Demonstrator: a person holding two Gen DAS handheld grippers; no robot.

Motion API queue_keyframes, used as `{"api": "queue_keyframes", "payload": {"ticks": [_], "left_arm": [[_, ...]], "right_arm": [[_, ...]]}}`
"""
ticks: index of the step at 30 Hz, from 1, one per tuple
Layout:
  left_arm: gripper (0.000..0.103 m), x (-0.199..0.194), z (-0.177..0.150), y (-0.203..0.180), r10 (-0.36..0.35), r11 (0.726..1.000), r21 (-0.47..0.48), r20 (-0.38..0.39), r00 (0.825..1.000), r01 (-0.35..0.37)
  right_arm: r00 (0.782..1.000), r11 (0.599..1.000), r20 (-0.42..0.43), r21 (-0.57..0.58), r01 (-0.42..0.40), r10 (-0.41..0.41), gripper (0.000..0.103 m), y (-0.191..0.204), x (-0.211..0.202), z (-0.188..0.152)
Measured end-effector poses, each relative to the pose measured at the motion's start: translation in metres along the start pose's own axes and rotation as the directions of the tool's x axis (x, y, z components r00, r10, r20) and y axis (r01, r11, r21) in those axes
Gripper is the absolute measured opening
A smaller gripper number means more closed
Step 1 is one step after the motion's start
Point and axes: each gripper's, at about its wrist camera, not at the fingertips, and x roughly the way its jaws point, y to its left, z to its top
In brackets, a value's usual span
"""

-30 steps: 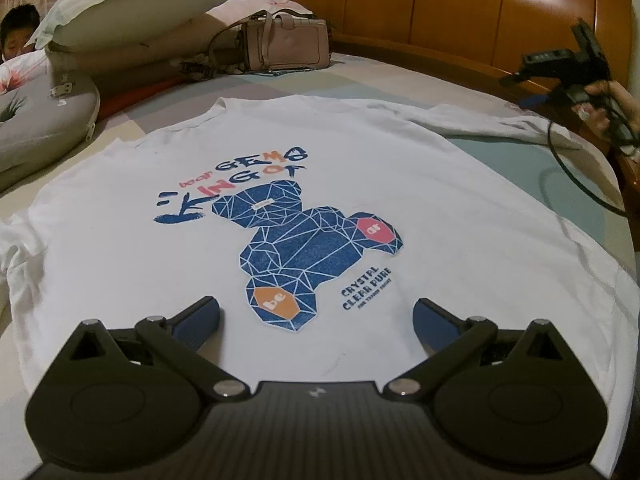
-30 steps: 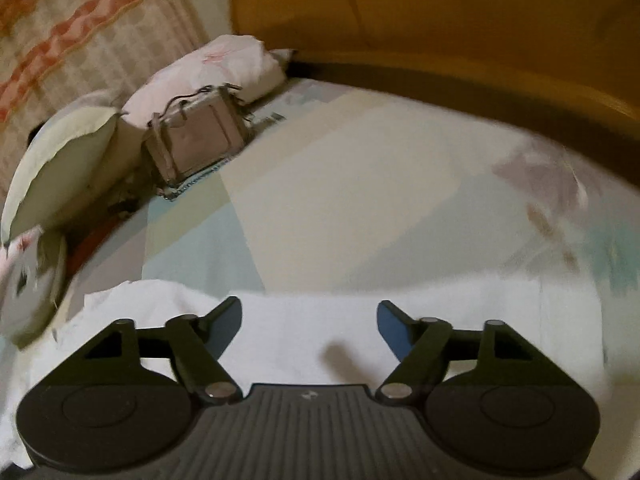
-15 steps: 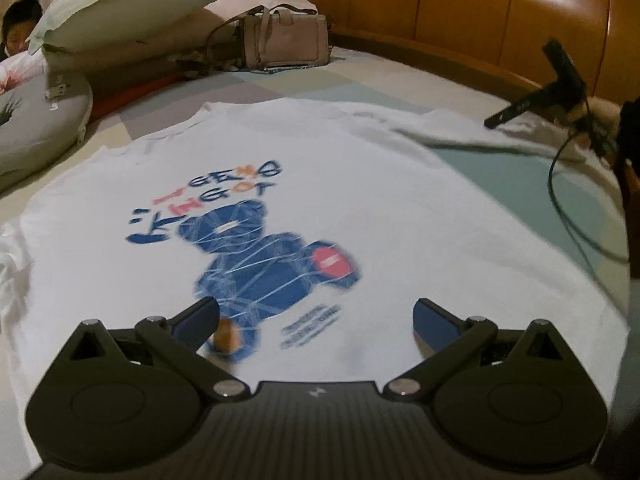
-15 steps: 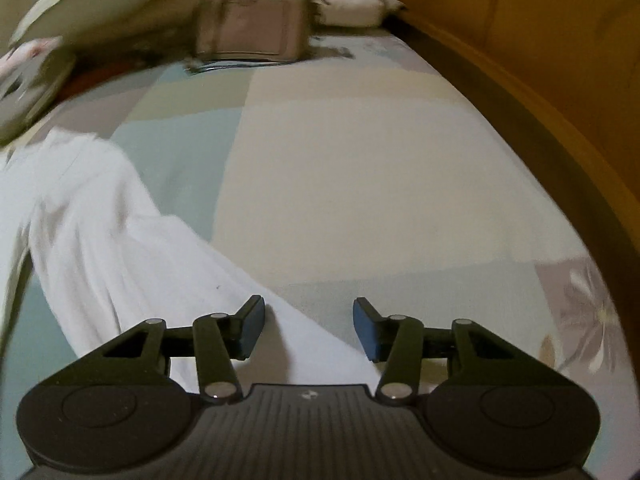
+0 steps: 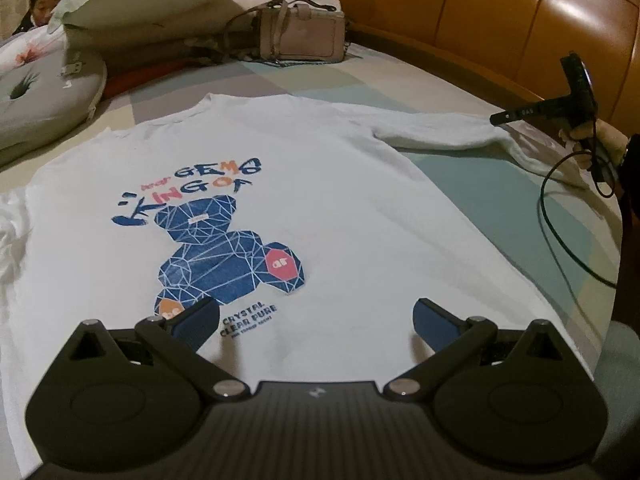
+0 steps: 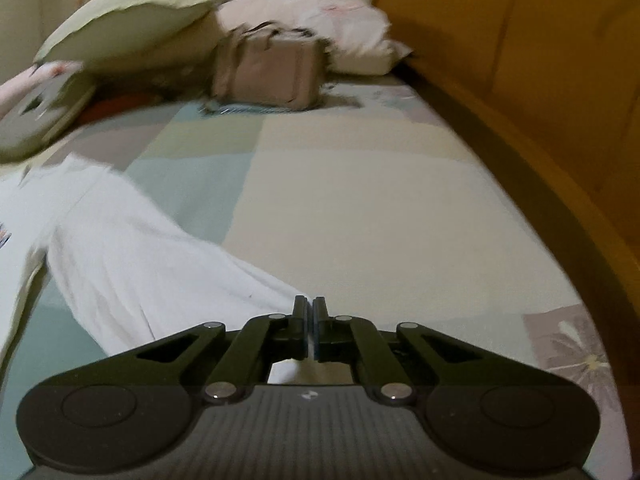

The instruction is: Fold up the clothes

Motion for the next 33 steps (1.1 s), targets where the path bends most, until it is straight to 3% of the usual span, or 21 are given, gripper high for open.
{"api": "queue_keyframes", "payload": {"ticks": [4,5,9,17,19,24,27,28,33], "left_arm": [[0.102,0.000,0.000,-0.002,-0.009,1.000,0.012,-0.006,1.000,0.009],[0.102,0.001,0.000,-0.003,-0.003,1.000,0.021,-0.010,1.000,0.004],[0.102,0.001,-0.002,0.000,0.017,1.000,0.024,-0.015,1.000,-0.016],[0.102,-0.004,-0.009,-0.003,0.008,1.000,0.017,-0.026,1.000,-0.008],[0.102,-0.007,-0.010,-0.008,0.004,1.000,0.027,-0.027,1.000,-0.003],[0.102,-0.017,-0.010,-0.021,0.003,0.999,0.044,-0.026,1.000,-0.002],[0.102,-0.019,-0.009,-0.028,0.008,0.998,0.057,-0.030,1.000,-0.006],[0.102,-0.020,-0.009,-0.030,0.010,0.998,0.062,-0.031,0.999,-0.008],[0.102,-0.024,-0.008,-0.036,0.014,0.997,0.074,-0.032,0.999,-0.012]], "right_arm": [[0.999,0.999,-0.026,0.029,0.030,-0.029,0.008,-0.004,0.002,0.001],[0.999,0.999,-0.030,0.034,0.042,-0.041,0.015,-0.005,0.002,0.001],[0.997,0.993,-0.011,0.085,0.076,-0.075,0.025,-0.016,-0.017,-0.005],[0.978,0.949,-0.016,0.239,0.208,-0.210,0.059,-0.078,-0.092,-0.073],[0.969,0.927,-0.035,0.285,0.244,-0.244,0.063,-0.087,-0.096,-0.094],[0.961,0.904,-0.020,0.333,0.268,-0.277,0.062,-0.083,-0.096,-0.122],[0.961,0.907,0.004,0.334,0.258,-0.275,0.032,-0.073,-0.092,-0.125],[0.963,0.911,0.007,0.325,0.252,-0.269,0.007,-0.070,-0.091,-0.122],[0.961,0.920,0.007,0.292,0.263,-0.277,0.006,-0.070,-0.092,-0.107]]}}
